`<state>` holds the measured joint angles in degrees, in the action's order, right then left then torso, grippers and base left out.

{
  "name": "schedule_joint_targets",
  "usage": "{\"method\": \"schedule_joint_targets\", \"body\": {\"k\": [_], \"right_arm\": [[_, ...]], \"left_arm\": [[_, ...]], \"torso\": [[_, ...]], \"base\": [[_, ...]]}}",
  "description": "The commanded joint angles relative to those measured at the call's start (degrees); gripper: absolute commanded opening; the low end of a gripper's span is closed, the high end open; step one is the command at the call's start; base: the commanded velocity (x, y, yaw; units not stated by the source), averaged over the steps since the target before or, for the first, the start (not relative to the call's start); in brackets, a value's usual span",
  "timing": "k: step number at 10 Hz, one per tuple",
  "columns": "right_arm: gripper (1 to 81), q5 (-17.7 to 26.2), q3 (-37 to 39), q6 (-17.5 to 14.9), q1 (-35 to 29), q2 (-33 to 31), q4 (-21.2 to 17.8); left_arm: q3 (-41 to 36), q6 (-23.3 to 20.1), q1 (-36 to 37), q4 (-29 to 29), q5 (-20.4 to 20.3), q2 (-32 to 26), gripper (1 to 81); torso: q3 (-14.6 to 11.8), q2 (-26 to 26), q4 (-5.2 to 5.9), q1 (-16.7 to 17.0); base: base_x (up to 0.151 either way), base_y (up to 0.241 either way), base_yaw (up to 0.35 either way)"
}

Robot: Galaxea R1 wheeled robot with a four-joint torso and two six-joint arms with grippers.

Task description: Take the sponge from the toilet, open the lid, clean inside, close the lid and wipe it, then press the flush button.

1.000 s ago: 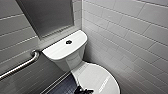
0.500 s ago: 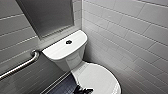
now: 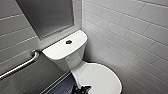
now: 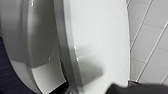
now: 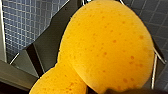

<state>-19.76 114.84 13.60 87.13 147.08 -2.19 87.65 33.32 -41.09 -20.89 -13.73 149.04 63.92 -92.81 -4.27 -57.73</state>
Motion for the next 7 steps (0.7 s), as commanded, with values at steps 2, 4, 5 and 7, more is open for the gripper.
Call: {"method": "schedule_joint_targets", "body": {"k": [2, 4, 5, 7], "right_arm": [[1.0, 3.68, -0.32, 0.37, 0.73, -1.59, 0.35], [1.0, 3.59, -0.32, 1.16, 0.73, -1.59, 0.35], [1.0, 3.41, -0.32, 1.16, 0.73, -1.59, 0.35], [1.0, 3.41, -0.32, 1.16, 0.73, -1.59, 0.35]], "left_arm": [[-8.01, 2.97, 11.95, 3.22, -7.63, 0.22, 81.1], [-10.83, 5.44, 12.92, 4.55, -10.27, -1.90, 81.1], [-11.79, 7.28, 13.18, 5.59, -10.61, -2.86, 81.1], [-12.76, 10.87, 13.36, 8.49, -13.16, -4.35, 81.1]], "torso": [[0.00, 0.00, 0.00, 0.00], [0.00, 0.00, 0.00, 0.00], [0.02, 0.00, 0.00, 0.00], [0.02, 0.00, 0.00, 0.00]], "base": [[0.000, 0.000, 0.000], [0.000, 0.000, 0.000], [0.000, 0.000, 0.000], [0.000, 0.000, 0.000]]}}
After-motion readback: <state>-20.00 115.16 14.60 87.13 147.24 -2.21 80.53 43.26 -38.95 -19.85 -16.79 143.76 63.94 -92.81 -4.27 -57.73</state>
